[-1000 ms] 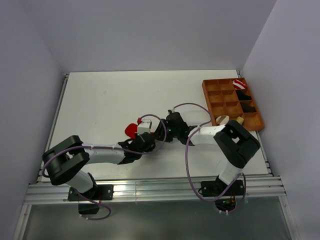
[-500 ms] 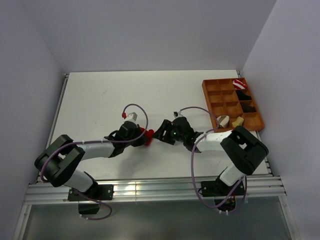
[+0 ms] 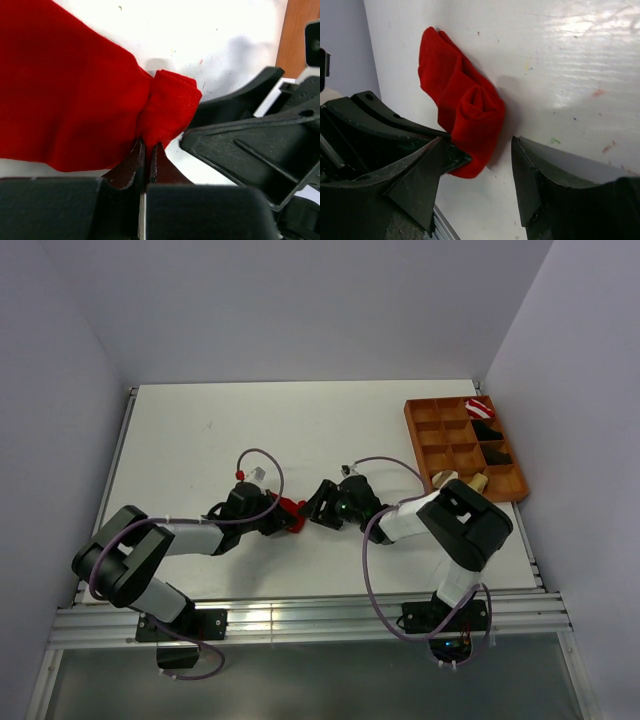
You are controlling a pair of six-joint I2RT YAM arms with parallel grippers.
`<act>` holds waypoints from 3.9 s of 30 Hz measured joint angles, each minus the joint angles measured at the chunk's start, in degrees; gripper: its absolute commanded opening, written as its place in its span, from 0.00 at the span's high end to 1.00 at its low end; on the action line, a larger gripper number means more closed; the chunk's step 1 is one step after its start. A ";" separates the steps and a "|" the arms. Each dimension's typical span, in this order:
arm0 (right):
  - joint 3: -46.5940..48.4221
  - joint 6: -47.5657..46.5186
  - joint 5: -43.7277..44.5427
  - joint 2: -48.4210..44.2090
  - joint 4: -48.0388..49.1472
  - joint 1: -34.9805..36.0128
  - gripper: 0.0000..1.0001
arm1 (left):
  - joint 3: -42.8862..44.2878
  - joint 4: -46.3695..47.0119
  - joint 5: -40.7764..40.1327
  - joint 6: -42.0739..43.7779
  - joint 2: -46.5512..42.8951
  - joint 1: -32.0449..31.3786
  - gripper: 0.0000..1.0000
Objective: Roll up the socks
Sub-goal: Roll the sock at the center of the board.
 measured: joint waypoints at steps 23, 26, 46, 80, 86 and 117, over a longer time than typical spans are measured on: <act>6.95 -2.43 -0.17 3.13 -9.25 0.11 1.00 | 0.44 0.42 2.97 2.14 1.11 0.61 0.64; 9.51 -3.76 0.20 2.71 -14.69 0.42 1.00 | 0.44 -4.59 -0.79 4.44 -2.49 -0.44 0.57; 21.99 -6.91 4.17 3.19 -39.04 2.73 1.00 | 8.46 -22.99 -42.77 19.26 -9.70 -26.49 0.44; 23.26 -7.28 1.31 4.79 -39.08 2.73 1.00 | 17.66 -22.88 -64.24 21.90 12.50 -34.75 0.54; 22.80 -7.26 0.70 4.92 -37.66 2.49 1.00 | 21.57 -30.23 -68.19 14.03 15.58 -34.80 0.75; 5.46 -4.46 -0.46 -8.55 -10.23 1.53 0.24 | -3.74 -8.50 -18.51 3.32 -11.06 -8.00 1.00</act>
